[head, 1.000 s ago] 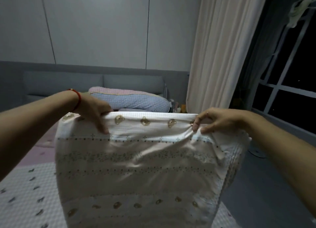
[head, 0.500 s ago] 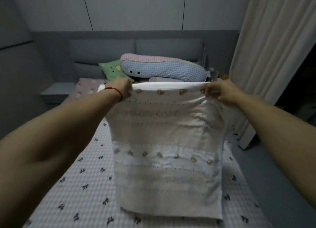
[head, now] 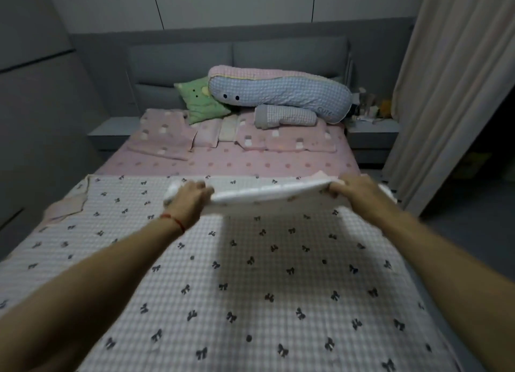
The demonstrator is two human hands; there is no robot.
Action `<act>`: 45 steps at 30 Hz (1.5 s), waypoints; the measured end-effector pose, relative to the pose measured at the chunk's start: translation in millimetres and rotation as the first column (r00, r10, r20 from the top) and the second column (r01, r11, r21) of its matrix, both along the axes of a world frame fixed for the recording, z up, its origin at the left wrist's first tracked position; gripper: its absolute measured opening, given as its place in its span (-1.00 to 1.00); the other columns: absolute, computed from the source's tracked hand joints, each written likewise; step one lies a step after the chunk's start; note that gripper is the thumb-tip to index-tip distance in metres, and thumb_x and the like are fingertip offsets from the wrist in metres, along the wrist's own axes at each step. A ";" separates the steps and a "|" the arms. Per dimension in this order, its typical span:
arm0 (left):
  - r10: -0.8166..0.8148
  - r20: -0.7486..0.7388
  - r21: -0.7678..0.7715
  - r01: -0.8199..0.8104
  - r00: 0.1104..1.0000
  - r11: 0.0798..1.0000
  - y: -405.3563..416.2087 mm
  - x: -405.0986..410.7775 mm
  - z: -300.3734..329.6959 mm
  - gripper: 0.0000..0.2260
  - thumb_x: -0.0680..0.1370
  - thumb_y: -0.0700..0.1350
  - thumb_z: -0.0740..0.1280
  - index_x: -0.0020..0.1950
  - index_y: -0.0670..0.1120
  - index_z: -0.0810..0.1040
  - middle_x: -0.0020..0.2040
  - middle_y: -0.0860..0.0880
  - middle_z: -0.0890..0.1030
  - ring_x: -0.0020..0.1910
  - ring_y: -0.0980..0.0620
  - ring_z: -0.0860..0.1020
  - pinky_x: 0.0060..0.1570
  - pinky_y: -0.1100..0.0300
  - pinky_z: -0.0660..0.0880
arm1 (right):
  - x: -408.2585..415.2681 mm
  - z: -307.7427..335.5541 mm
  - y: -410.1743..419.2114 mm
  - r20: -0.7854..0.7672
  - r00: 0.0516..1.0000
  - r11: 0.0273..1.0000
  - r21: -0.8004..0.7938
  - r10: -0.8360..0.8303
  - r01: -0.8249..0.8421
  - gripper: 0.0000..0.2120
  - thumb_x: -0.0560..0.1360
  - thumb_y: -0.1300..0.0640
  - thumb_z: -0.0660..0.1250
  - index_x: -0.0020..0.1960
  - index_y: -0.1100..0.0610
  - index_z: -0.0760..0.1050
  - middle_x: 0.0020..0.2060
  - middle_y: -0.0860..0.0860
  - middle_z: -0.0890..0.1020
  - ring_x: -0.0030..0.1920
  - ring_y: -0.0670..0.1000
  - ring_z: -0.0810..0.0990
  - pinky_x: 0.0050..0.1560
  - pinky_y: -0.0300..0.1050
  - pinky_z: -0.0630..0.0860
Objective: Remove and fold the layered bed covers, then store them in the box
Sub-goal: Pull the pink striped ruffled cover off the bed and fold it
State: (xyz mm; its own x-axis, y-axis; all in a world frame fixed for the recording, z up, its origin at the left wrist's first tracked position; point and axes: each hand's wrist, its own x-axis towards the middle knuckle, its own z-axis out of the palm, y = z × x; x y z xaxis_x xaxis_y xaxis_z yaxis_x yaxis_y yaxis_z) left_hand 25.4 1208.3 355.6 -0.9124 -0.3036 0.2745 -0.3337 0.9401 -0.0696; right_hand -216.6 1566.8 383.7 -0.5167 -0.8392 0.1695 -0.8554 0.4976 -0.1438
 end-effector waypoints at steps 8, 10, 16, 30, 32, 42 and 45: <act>-0.034 0.599 0.234 -0.135 0.800 0.963 109.4 155.2 -227.2 -0.84 0.59 -0.12 0.28 0.16 -0.03 0.52 0.12 -0.06 0.58 0.02 -0.05 0.52 -0.03 0.15 0.40 | 166.7 -251.9 81.6 0.349 0.936 0.959 0.278 -0.050 -0.053 -0.74 0.57 0.18 0.30 0.09 -0.16 0.37 0.12 -0.07 0.46 0.06 -0.05 0.43 0.04 -0.17 0.40; -0.036 0.649 0.247 -0.165 0.760 0.955 132.6 188.5 -250.5 -0.80 0.62 -0.16 0.22 0.22 -0.02 0.51 0.16 -0.06 0.57 0.13 -0.08 0.52 -0.05 0.11 0.36 | 203.2 -282.1 104.9 0.370 0.926 0.958 0.284 -0.071 -0.040 -0.79 0.59 0.19 0.28 0.01 -0.13 0.37 0.05 -0.03 0.50 -0.01 -0.03 0.44 -0.02 -0.13 0.42; -0.007 0.672 0.269 -0.235 0.740 0.934 162.8 260.5 -267.8 -0.70 0.61 -0.22 0.19 0.29 0.06 0.47 0.22 0.01 0.53 0.23 -0.06 0.47 -0.11 0.13 0.29 | 290.8 -297.4 154.7 0.377 0.921 0.933 0.358 -0.101 -0.044 -0.81 0.53 0.07 -0.03 0.01 -0.15 0.31 0.04 -0.05 0.47 -0.06 -0.07 0.36 -0.10 -0.19 0.28; -0.175 0.816 0.467 -0.450 0.551 0.761 144.7 299.6 -309.5 -0.51 0.57 -0.21 0.21 0.47 0.12 0.37 0.45 -0.02 0.38 0.40 -0.07 0.36 0.37 0.02 0.40 | 342.3 -322.9 139.0 0.529 0.737 0.806 0.590 -0.421 0.037 -0.75 0.61 0.16 0.21 0.20 -0.13 0.42 0.38 -0.03 0.44 0.30 0.00 0.47 0.29 -0.09 0.43; -0.141 0.756 0.502 -0.429 0.639 0.751 138.3 275.9 -314.4 -0.51 0.59 -0.18 0.19 0.51 0.13 0.30 0.53 -0.02 0.27 0.47 -0.10 0.27 0.42 -0.06 0.35 | 322.2 -337.5 124.5 0.513 0.725 0.814 0.569 -0.459 0.113 -0.60 0.64 0.18 0.15 0.43 -0.10 0.37 0.55 0.00 0.28 0.50 0.05 0.30 0.47 0.05 0.31; 0.066 0.643 0.339 -0.361 0.763 0.869 69.2 90.1 -407.2 -0.29 0.50 0.52 -0.03 0.51 0.40 -0.35 0.57 0.06 -0.42 0.57 -0.22 -0.35 0.33 -0.56 -0.19 | 184.2 -444.3 51.6 0.408 0.618 0.700 0.621 -0.672 0.352 -0.34 0.59 -0.40 -0.21 0.60 -0.24 -0.33 0.59 -0.06 -0.39 0.58 0.12 -0.44 0.44 0.51 -0.36; 0.104 0.559 0.348 -0.347 0.822 0.871 55.3 41.6 -443.5 -0.34 0.50 0.49 -0.17 0.50 0.38 -0.39 0.58 -0.01 -0.44 0.53 -0.26 -0.44 0.31 -0.58 -0.31 | 166.4 -481.0 45.1 0.269 0.683 0.704 0.502 -0.679 0.503 -0.28 0.54 -0.43 -0.35 0.61 -0.16 -0.36 0.60 -0.01 -0.38 0.60 0.13 -0.37 0.47 0.49 -0.29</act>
